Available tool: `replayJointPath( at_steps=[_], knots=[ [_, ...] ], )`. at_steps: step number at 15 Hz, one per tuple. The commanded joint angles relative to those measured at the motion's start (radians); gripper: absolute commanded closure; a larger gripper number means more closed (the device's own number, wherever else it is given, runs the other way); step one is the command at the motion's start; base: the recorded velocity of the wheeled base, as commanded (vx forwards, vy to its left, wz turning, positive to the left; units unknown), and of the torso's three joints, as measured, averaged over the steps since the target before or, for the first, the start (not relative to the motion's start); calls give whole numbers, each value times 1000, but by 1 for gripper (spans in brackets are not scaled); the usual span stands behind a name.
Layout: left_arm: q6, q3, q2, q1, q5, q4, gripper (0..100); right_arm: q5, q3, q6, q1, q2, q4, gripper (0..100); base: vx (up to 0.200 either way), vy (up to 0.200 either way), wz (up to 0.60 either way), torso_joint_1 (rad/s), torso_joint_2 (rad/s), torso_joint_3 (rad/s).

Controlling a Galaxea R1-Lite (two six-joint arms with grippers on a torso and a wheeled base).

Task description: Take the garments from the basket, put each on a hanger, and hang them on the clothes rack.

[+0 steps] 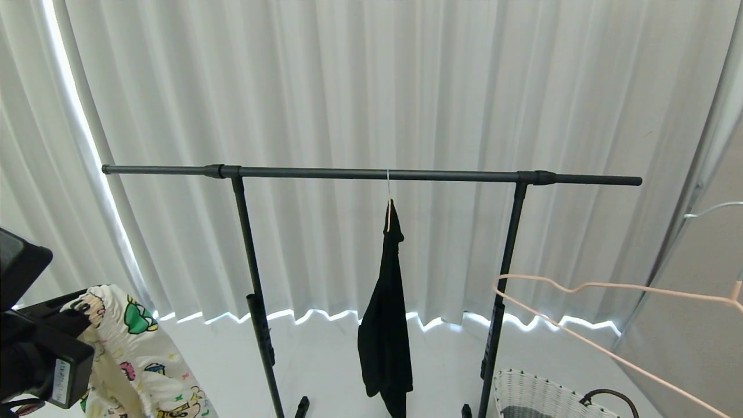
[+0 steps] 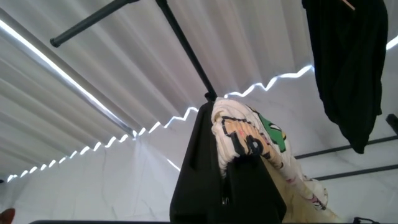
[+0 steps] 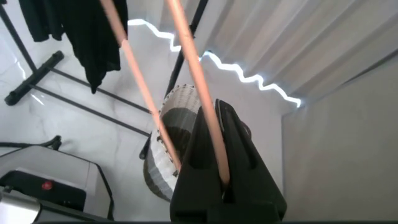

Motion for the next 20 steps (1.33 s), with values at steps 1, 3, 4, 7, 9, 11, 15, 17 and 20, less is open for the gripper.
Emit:
replayJointPath(
  at_steps=[1, 3, 4, 7, 9, 11, 15, 17, 20],
  knots=[
    [-1, 1, 6, -1, 0, -1, 100, 2, 0, 0, 2, -1, 0, 100, 0, 0, 0, 0, 0, 0],
    [3, -1, 10, -11, -7, -1, 100, 27, 0, 0, 4, 0, -1, 100, 0, 0, 0, 0, 0, 0],
    [3, -4, 16, -34, -15, -1, 100, 50, -3, 0, 4, 2, -3, 100, 0, 0, 0, 0, 0, 0],
    [-13, -10, 65, -58, -17, -1, 100, 127, -18, 0, 14, 5, 0, 100, 0, 0, 0, 0, 0, 0],
    [-166, -43, 187, -60, -17, -1, 100, 162, -9, 1, 83, 14, 9, 100, 0, 0, 0, 0, 0, 0],
    [-323, -111, 300, -69, -9, -1, 100, 168, -6, 9, 181, 68, 9, 100, 0, 0, 0, 0, 0, 0],
    [-430, -238, 490, -96, 29, -1, 100, 170, -6, 162, 433, 220, -64, 100, 0, 0, 0, 0, 0, 0],
    [-513, -298, 547, -127, 37, -1, 100, 162, -3, 287, 530, 350, -201, 100, 0, 0, 0, 0, 0, 0],
    [-579, -355, 615, -147, 82, -1, 100, 90, -9, 371, 548, 531, -389, 100, 0, 0, 0, 0, 0, 0]
  ],
)
